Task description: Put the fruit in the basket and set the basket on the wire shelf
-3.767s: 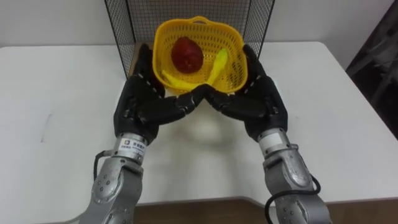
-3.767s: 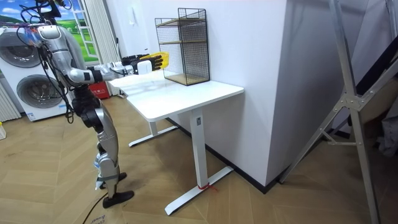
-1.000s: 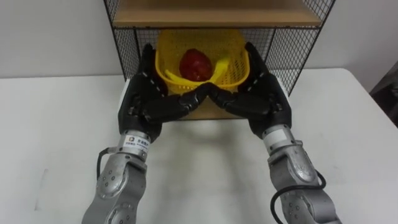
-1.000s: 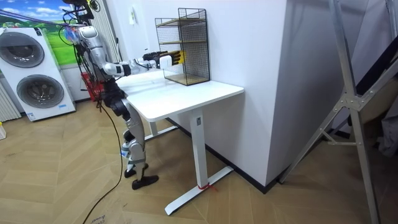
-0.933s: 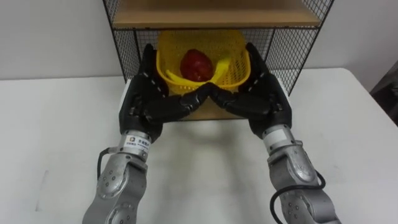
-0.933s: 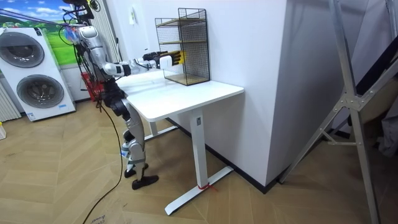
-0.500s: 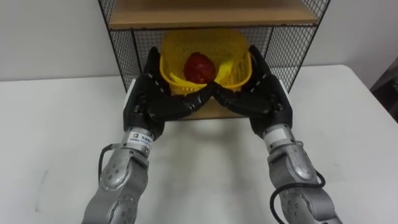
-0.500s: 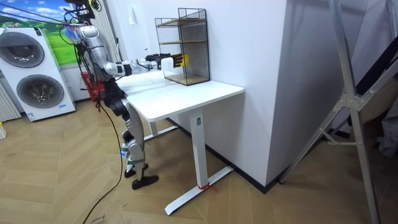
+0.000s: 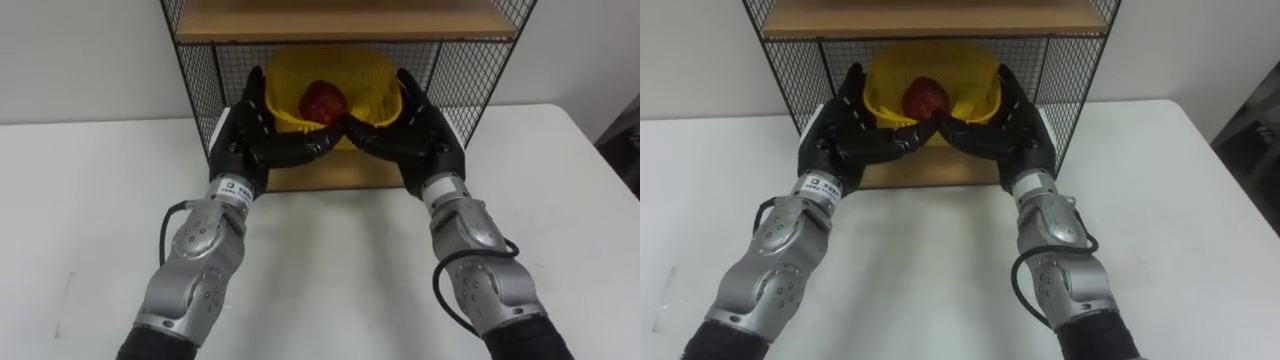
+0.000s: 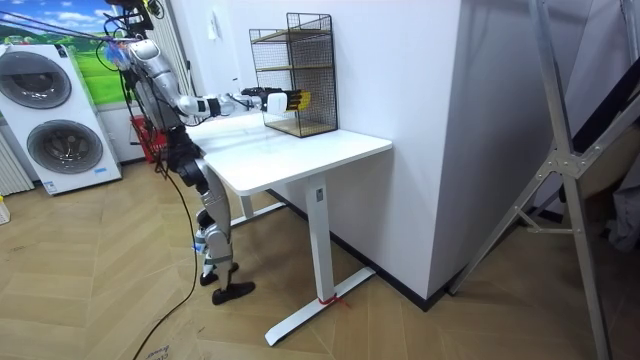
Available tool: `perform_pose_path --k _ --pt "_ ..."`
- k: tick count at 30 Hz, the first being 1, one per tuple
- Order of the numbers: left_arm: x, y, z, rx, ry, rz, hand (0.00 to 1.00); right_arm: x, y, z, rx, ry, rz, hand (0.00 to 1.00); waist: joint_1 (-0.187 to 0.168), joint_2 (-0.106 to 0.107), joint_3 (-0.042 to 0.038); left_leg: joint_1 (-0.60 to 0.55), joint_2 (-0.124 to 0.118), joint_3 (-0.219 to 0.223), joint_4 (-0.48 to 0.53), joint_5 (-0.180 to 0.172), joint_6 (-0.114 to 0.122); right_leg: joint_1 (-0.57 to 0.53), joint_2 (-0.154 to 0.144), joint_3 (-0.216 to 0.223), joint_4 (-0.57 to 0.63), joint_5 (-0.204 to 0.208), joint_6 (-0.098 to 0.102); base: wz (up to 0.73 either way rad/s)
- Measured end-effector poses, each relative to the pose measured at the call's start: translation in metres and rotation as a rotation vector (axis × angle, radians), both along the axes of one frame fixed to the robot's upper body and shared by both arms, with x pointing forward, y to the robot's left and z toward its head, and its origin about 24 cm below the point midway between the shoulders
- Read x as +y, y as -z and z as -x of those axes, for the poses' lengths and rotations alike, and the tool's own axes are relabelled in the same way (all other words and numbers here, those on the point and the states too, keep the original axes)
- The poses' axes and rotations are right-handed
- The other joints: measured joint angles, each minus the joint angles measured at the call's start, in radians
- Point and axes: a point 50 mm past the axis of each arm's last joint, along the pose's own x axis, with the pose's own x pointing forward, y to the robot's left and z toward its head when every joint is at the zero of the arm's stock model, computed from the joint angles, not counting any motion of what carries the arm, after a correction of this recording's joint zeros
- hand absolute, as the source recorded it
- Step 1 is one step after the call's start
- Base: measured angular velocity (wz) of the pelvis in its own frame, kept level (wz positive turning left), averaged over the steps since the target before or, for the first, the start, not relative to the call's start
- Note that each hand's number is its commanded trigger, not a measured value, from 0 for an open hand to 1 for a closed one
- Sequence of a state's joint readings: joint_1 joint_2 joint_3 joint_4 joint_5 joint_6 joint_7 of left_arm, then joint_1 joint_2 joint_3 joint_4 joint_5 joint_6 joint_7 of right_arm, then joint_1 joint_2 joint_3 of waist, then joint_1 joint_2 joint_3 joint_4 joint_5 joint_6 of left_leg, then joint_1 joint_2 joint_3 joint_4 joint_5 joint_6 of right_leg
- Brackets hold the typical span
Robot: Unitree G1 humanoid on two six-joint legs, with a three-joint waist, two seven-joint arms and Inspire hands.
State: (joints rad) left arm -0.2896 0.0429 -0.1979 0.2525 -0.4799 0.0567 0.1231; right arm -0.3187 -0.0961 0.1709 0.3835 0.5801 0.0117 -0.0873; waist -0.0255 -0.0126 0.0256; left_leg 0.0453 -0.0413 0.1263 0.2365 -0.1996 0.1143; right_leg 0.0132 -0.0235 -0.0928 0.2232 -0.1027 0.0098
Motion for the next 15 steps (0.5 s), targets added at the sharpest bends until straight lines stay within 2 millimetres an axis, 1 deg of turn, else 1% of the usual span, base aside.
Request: perform_pose_path --k 5,7,10,15 --pt "-0.003 0.001 -0.009 0.059 -0.024 -0.024 0.0 0.001 0.001 -0.016 0.066 -0.001 0.014 0.0 0.001 -0.004 -0.001 -0.006 0.0 0.006 -0.003 0.002 0.001 -0.015 -0.002 0.002 0.006 0.0 0.0 -0.02" --pt "-0.003 -0.001 -0.013 0.066 -0.038 -0.033 0.0 0.001 -0.001 -0.018 0.067 -0.001 0.014 0.0 0.003 -0.01 -0.0028 -0.013 0.0 0.007 -0.003 0.004 0.0 -0.022 -0.003 0.002 0.007 0.0 0.0 0.0" --pt "-0.001 -0.002 -0.017 0.074 -0.044 -0.049 0.0 0.002 -0.002 -0.023 0.085 -0.006 0.03 0.0 0.003 -0.02 -0.0033 -0.015 0.0 0.008 -0.002 0.007 0.001 -0.024 -0.007 0.004 0.005 0.0 0.0 0.0" --pt "0.002 0.007 -0.017 0.128 -0.047 -0.074 0.0 0.001 0.001 -0.027 0.121 -0.007 0.055 0.0 0.002 -0.023 -0.0047 -0.014 0.0 0.008 -0.003 0.007 0.001 -0.022 -0.007 0.003 0.003 0.0 0.0 0.0"
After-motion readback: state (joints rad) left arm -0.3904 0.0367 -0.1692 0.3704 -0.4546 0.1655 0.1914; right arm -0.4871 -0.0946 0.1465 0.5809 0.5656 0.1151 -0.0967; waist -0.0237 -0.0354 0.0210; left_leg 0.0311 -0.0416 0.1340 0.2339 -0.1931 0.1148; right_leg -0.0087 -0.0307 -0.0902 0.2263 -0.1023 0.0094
